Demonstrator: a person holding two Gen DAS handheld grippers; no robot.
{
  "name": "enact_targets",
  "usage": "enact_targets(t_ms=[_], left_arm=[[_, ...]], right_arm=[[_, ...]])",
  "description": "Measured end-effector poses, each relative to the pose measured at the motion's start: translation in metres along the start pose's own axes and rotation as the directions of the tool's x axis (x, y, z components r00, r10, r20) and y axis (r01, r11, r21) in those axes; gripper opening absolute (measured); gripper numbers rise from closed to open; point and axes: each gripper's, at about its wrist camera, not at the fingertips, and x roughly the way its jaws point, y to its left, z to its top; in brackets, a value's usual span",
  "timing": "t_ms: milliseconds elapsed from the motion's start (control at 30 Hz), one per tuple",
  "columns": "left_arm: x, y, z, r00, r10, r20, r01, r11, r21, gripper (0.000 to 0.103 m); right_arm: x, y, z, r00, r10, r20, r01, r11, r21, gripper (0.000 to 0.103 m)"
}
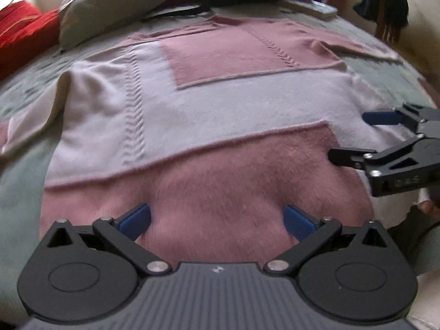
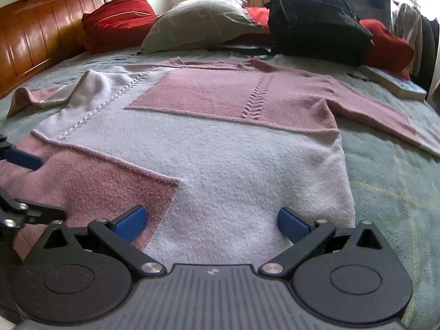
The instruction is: Fold clothes
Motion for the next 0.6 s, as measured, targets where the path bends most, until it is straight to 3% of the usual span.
enact_targets(t_ms=[167, 333, 467, 600], left_arm=[[-0.016, 0.017, 0.015, 0.999, -0.03, 0.009, 0.03, 1.0, -0.001, 0.102], [-0.005, 0.04, 0.065, 0.993, -0.036, 0.111, 0.041, 0.998, -0.049, 0.102], [0.029, 0.053, 0.083, 0.995, -0.049, 0.084, 0.056, 0.995, -0.086, 0.102], [0.053, 0.069, 0.07, 0.996, -0.073, 0.055, 0.08, 0.987, -0.138, 0.102]], right_arm=[[-0.002, 0.0, -0.005, 1.0, 0.002, 0.03, -0.002, 1.0, -0.016, 0.103], [-0.003, 0.001, -0.006, 0.999, 0.001, 0.038, 0.0, 1.0, -0.023, 0.103], [-0.005, 0.001, -0.004, 1.0, 0.0, 0.025, 0.001, 1.0, -0.022, 0.103], [-0.007, 0.003, -0.004, 1.0, -0.011, 0.012, 0.011, 1.0, -0.023, 0.103]])
